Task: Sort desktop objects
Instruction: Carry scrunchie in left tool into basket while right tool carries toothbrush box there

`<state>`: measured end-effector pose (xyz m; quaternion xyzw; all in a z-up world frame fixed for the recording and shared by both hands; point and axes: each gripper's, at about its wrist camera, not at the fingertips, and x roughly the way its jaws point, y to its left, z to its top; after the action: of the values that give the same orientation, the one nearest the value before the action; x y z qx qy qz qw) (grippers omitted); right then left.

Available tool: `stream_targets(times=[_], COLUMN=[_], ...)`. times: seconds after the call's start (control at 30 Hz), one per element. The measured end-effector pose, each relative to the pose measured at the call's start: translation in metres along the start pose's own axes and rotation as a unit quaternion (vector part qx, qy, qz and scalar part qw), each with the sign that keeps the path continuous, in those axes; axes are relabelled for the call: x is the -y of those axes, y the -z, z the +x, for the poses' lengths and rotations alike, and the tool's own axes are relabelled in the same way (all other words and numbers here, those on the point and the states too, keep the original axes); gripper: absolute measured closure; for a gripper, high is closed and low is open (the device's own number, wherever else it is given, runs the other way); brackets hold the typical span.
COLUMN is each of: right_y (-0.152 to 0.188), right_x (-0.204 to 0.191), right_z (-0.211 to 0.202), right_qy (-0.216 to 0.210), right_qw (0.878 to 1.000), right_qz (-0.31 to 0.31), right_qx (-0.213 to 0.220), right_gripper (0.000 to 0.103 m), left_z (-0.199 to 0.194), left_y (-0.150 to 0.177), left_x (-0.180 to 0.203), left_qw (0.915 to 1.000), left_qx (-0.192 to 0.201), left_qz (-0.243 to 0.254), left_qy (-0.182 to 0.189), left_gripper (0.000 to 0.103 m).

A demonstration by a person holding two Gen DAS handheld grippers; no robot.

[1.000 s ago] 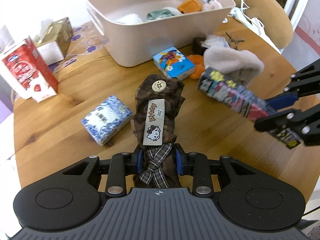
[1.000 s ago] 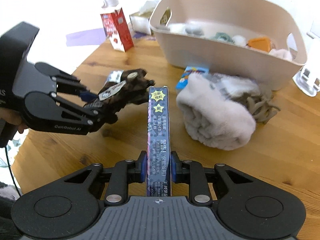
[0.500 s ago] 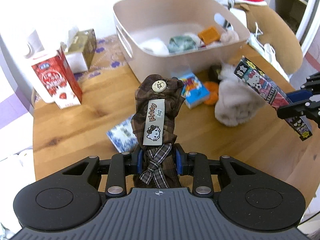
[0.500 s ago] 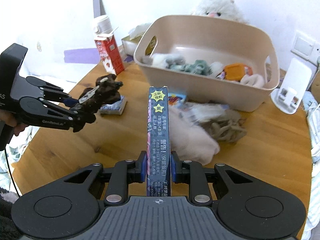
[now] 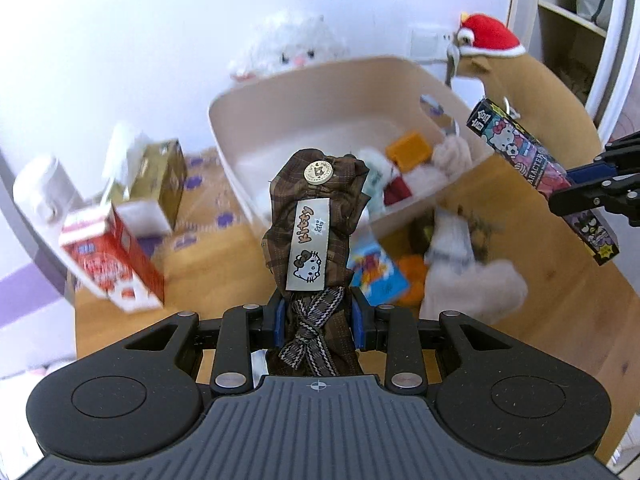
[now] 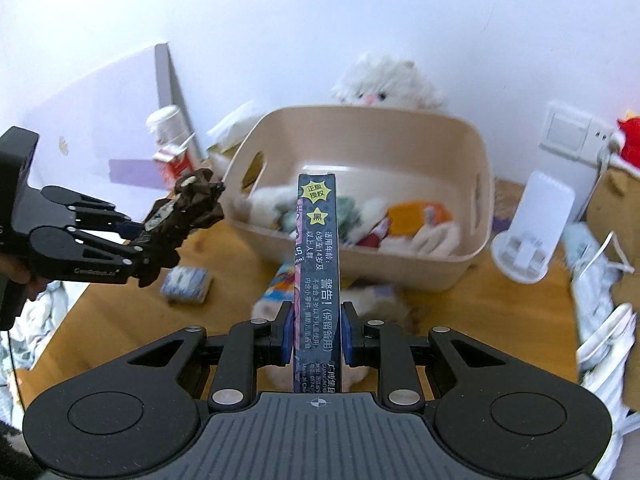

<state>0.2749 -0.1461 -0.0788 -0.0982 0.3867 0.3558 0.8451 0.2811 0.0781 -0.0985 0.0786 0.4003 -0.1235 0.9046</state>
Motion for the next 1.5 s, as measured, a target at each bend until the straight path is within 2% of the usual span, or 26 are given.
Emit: stream_targets(times=[0.33, 0.6, 0.73, 0.9, 1.03, 1.23, 1.5], right_y=[-0.044, -0.073, -0.08, -0.086, -0.089, -0.089, -0.084], right_x=[0.04, 0.064, 0.074, 0.077, 0.072, 0.063, 0.059], right_z=[0.009, 0.025, 0.039, 0.063, 0.081, 0.113, 0.138], right_qy=[0.025, 0.051, 0.05, 0.05, 0.062, 0.099, 0.116], right_qw=[0.999, 0.996, 0.995, 0.996, 0.996, 0.992, 0.989], right_qz=[-0.004, -0.005, 0.02, 0.025, -0.006, -0.076, -0.096], right_qx=[0.048, 0.075, 0.079, 0.074, 0.071, 0.033, -0.015], right_gripper=[0.081, 0.081, 0.081, 0.081, 0.081, 0.081, 0.081], left_z=[0.011, 0.033, 0.047, 0.073, 0.09, 0.122, 0.138], left_y=[-0.059, -0.097, -0.105, -0.11, -0.109, -0.105, -0.093], left_x=[0.001, 0.001, 0.004, 0.014, 0.021, 0.026, 0.022], left_qw=[0.9988, 0.9985, 0.9989, 0.9991, 0.999, 0.9976, 0.9948], left_qx=[0.041, 0.039, 0.033, 0.015, -0.001, -0.048, -0.092], left_qz=[0.015, 0.021, 0.017, 0.022, 0.025, 0.019, 0.014], left_qy=[-0.02, -0.031, -0.028, -0.034, -0.037, -0.046, -0.042], left_gripper=[0.072, 0.072, 0.072, 0.072, 0.072, 0.072, 0.072])
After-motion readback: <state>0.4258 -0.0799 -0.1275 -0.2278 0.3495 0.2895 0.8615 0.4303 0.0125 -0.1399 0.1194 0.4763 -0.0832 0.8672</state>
